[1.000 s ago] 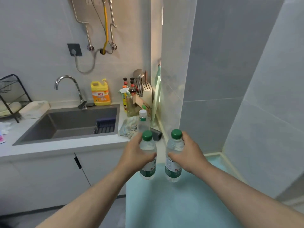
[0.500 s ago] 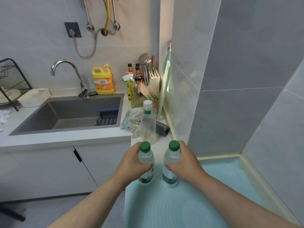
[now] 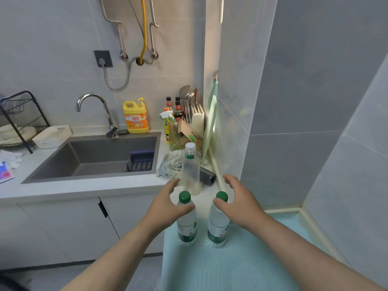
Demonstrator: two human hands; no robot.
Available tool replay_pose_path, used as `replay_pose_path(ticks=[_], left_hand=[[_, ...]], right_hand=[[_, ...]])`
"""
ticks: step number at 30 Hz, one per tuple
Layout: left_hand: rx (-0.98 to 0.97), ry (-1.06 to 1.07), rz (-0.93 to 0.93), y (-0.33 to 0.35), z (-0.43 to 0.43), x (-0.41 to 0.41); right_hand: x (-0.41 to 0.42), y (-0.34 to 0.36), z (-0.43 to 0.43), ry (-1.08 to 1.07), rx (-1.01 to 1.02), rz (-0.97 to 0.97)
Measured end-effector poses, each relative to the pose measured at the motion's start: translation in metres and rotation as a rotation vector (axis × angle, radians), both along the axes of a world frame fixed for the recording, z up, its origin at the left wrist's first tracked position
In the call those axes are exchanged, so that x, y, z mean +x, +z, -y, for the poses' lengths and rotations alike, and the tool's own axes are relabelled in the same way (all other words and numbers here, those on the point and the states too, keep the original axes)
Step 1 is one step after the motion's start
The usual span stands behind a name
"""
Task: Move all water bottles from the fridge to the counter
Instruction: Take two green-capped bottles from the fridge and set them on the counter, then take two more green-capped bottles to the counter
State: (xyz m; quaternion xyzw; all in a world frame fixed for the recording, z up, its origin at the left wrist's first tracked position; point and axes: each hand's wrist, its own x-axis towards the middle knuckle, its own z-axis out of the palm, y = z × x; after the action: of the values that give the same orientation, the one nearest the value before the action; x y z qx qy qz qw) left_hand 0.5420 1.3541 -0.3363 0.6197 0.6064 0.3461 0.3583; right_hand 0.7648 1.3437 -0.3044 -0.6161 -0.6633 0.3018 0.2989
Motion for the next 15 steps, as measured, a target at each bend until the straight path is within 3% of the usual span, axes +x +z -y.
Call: replay_pose_path(ticks=[8, 15], left_hand=[[0.383, 0.017, -0.003, 0.168, 0.05, -0.042], [0.548, -0.016, -0.046, 0.257, 0.137, -0.065]], right_hand=[[-0.033, 0.147, 0.046, 0.087, 0.315, 0.046], [-0.057, 0.23, 0.115, 0.121, 0.53, 0.048]])
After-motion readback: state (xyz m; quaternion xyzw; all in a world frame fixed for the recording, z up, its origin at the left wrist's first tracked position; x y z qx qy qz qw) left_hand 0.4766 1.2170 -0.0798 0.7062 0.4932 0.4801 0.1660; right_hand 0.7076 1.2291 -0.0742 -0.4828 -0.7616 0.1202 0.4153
